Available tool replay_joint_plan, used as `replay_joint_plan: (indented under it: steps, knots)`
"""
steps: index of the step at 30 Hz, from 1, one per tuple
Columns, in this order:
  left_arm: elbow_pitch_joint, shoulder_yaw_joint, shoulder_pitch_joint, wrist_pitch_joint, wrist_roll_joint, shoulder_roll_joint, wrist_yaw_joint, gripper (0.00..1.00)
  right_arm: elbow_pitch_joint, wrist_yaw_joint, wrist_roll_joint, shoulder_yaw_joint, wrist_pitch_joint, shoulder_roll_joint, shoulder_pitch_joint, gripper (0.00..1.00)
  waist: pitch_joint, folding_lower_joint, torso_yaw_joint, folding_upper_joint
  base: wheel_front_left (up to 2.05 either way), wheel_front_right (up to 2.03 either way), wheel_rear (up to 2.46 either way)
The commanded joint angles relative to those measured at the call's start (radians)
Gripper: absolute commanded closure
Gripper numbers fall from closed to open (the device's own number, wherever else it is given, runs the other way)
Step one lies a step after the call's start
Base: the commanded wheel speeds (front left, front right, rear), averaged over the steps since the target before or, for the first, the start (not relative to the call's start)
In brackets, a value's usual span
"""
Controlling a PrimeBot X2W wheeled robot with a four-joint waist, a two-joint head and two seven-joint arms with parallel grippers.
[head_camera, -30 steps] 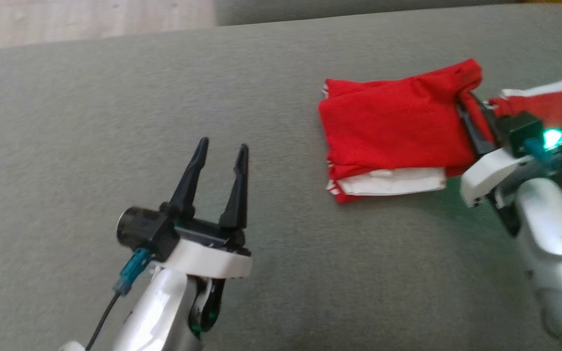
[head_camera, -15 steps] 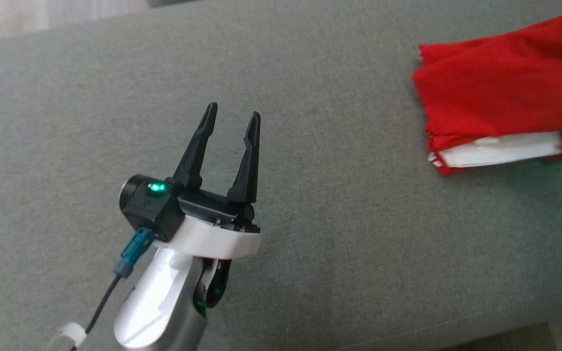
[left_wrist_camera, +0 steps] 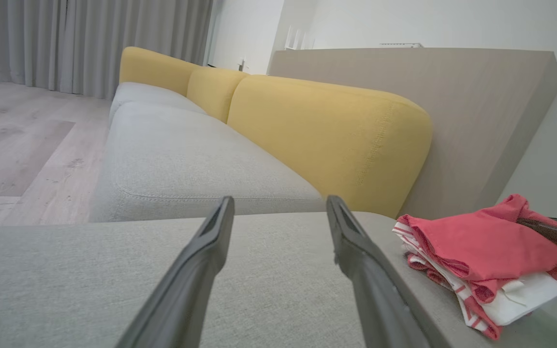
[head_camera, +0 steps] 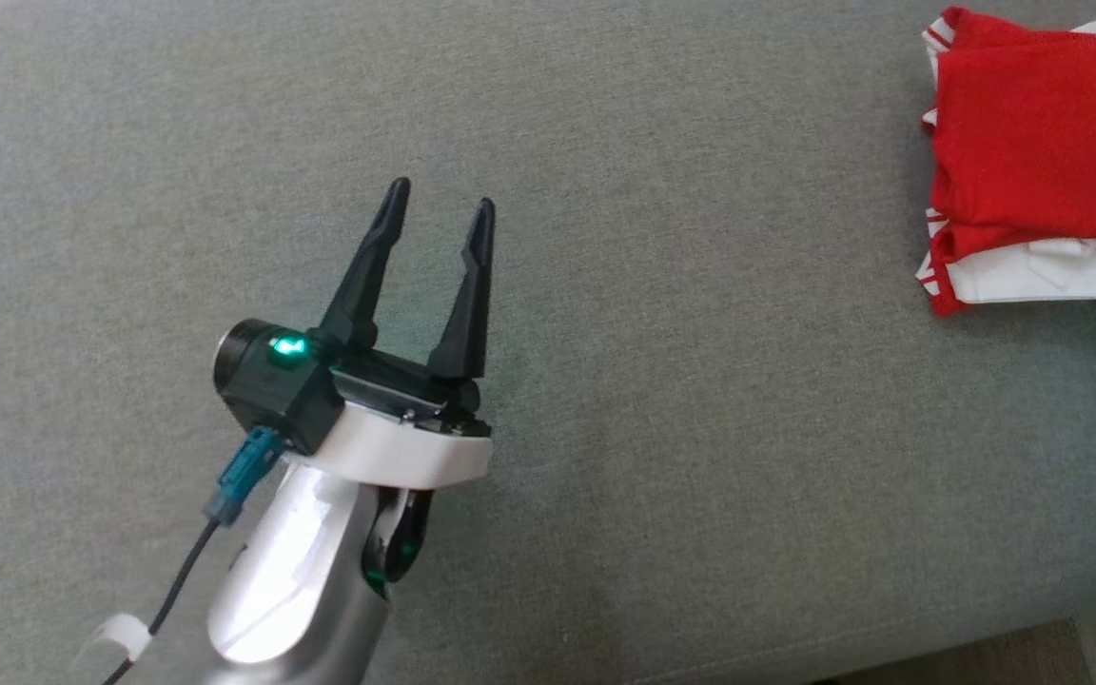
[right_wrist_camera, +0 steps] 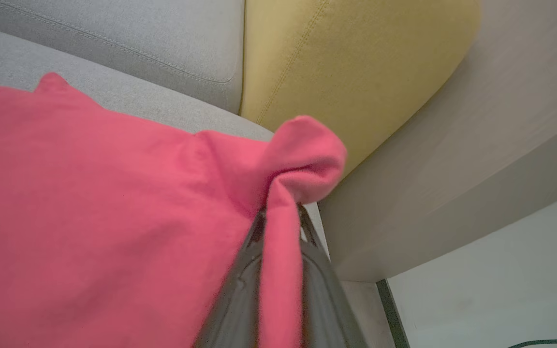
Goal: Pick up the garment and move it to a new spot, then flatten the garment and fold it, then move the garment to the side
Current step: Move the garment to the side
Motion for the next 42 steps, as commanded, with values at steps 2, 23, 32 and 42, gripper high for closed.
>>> replay_joint_plan:
  steps: [2, 23, 32, 42]
  knots:
    - [-0.024, 0.045, -0.029, -0.005, 0.017, 0.006, -0.004, 0.00, 0.003, -0.001, -0.027, -0.041, -0.025, -0.011, -0.010, 0.00, 0.001, -0.0001, 0.007, 0.0000, 0.00, 0.00, 0.00]
    - [-0.008, 0.214, 0.129, -0.005, 0.021, 0.006, 0.006, 0.00, -0.313, -0.001, 0.002, -0.138, -0.048, 0.295, 0.122, 0.00, -0.265, -0.0001, 0.055, 0.0000, 0.00, 0.00, 0.00]
    - [0.009, 0.222, 0.202, -0.005, 0.020, 0.006, 0.029, 0.00, -0.516, -0.001, 0.055, -0.148, -0.020, 0.479, 0.247, 0.00, -0.347, -0.0001, 0.098, 0.0000, 0.00, 0.00, 0.00]
    - [0.014, 0.228, 0.286, -0.005, -0.012, 0.006, 0.044, 0.00, -0.445, -0.001, 0.050, -0.147, -0.167, 0.599, 0.446, 0.00, -0.379, -0.0001, 0.131, 0.0000, 0.00, 0.00, 0.00]
